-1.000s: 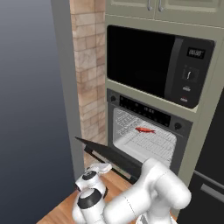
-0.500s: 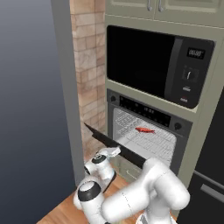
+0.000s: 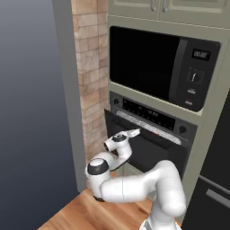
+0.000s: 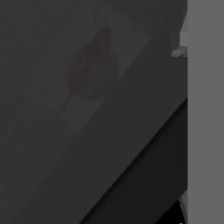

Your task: Place the fish on the top rack of the oven, and slide the tray back inside. Close the oven door.

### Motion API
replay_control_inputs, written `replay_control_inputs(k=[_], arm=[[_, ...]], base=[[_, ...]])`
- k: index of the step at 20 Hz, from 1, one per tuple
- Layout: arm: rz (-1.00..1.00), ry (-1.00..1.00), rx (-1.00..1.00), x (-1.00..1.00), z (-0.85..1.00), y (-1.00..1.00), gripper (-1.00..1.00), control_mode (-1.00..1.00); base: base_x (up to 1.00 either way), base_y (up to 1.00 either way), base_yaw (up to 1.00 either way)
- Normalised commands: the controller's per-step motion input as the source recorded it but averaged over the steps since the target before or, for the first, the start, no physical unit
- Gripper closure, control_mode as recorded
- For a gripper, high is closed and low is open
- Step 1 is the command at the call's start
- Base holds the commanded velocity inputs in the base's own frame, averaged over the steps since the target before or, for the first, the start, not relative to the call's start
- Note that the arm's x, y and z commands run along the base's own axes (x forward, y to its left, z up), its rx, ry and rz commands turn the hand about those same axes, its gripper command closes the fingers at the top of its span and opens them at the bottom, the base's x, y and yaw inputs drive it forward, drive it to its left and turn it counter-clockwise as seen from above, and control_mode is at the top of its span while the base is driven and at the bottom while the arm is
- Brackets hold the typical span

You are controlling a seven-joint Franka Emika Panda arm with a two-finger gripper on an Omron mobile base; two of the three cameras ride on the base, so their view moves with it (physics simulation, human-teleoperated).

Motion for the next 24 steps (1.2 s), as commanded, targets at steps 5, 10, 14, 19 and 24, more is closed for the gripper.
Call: replay_control_inputs(k=[5,10,14,19,24], arm=[[-0.17,0.03,0.02,1.00,-0.38,-1.00,-1.00,-1.00],[-0.13,0.18,0.08,1.00,-0.56,-1.00,-1.00,-1.00],[-0.05,0.09,0.15,0.47,-0.46,-0.89,-1.00,-1.00],[-0.07,0.02,0.07,0.00,-0.02,-0.50,-1.00,-1.00],[-0.03,0.00,0.00,0.00,0.00,-0.22,-1.00,-1.00]], base=[[0.00,0.00,0.00],[0.00,0.00,0.00],[0.00,0.00,0.00],[0.00,0.00,0.00],[0.00,0.00,0.00]])
